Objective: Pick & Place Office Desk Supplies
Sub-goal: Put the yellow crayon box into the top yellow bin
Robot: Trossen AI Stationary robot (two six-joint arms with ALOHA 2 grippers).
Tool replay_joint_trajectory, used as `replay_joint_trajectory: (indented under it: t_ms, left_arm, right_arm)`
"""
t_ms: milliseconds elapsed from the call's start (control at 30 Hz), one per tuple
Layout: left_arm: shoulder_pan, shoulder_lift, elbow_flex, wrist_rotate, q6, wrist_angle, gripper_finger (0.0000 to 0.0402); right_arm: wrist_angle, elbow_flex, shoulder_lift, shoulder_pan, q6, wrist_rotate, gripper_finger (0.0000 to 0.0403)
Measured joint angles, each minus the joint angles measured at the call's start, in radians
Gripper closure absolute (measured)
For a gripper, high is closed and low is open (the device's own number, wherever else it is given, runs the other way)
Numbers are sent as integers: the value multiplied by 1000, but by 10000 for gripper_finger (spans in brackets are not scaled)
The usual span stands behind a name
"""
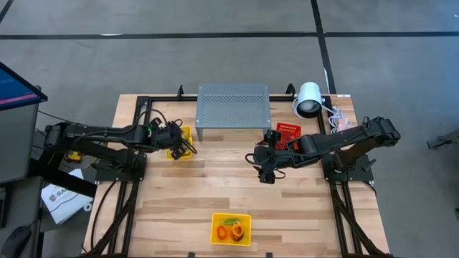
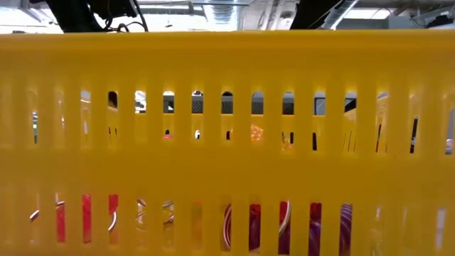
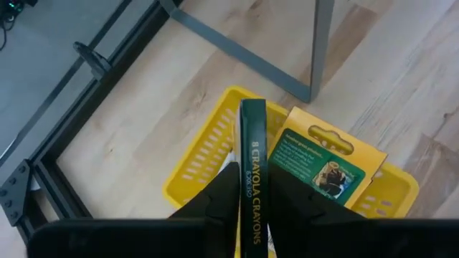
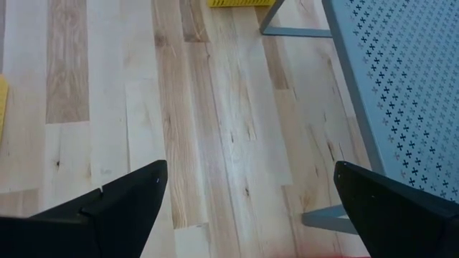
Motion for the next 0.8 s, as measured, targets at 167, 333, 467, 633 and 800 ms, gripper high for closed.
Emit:
replay_joint_trajectory:
  t_ms: [167,333,467,633,800]
  left_arm:
    - [0,34,0,8,1,-2,364]
    - [0,73,0,14,1,-1,349]
    - [0,85,0,43,1,12,315]
    - [0,85,0,84,44,53,264]
    - [0,77,0,89,69,76,203]
  right_arm:
    - [0,0,0,0,0,0,8]
    - [0,0,0,0,3,0,8]
    - [-6,0,0,0,21,0,8]
    - [-8,0,0,0,23,0,8]
    - [-13,0,0,0,23,0,8]
